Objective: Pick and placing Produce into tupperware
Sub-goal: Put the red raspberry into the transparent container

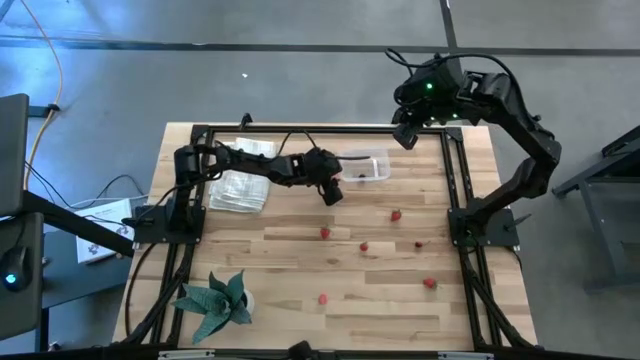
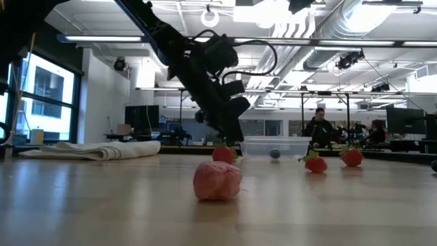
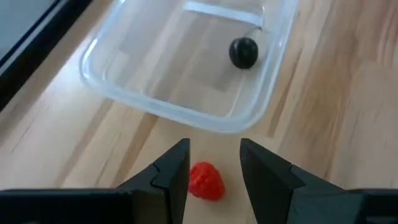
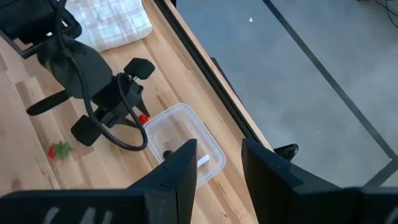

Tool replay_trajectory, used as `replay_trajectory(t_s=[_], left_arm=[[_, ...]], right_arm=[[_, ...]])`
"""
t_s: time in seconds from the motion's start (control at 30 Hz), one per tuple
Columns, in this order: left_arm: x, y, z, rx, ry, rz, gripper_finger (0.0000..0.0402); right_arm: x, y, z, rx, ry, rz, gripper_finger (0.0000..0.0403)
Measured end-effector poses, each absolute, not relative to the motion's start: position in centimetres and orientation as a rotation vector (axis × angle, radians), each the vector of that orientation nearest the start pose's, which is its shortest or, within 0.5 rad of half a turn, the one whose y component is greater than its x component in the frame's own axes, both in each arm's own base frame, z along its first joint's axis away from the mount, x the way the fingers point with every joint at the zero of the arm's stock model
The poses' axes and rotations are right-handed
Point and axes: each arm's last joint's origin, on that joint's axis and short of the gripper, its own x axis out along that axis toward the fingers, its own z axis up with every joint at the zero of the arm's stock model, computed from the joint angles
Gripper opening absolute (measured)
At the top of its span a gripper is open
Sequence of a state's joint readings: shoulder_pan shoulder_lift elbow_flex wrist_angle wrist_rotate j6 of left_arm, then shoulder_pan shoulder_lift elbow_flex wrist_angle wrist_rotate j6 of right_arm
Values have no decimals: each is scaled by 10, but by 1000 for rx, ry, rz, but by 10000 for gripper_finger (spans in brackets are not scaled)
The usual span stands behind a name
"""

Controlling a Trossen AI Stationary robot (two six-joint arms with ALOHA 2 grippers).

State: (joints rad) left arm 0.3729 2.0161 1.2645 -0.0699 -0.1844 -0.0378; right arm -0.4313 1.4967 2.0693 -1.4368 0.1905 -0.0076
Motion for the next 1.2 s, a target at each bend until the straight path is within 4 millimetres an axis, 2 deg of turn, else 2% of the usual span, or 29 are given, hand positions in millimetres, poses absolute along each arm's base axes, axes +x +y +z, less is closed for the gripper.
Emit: replay_trajectory(t_s=[0.17,0.4,0.73,1.0,1.1,1.2], left_arm=[[392,159,155,-86,837,544,131],[380,155,144,-114,981,543,131],[387,157,137,-168,900,544,131],[386,158,123,-193,933,567,131],[388,156,125,-191,923,561,131],[387,157,125,-206,921,574,114]], right_arm=[[212,-104,477,96,873,-578,119],[213,-104,477,79,876,-571,119],[213,-104,477,70,877,-569,119],[213,-104,477,72,877,-570,119],[213,-104,477,72,877,-570,119],[213,-104,477,72,877,-570,119]])
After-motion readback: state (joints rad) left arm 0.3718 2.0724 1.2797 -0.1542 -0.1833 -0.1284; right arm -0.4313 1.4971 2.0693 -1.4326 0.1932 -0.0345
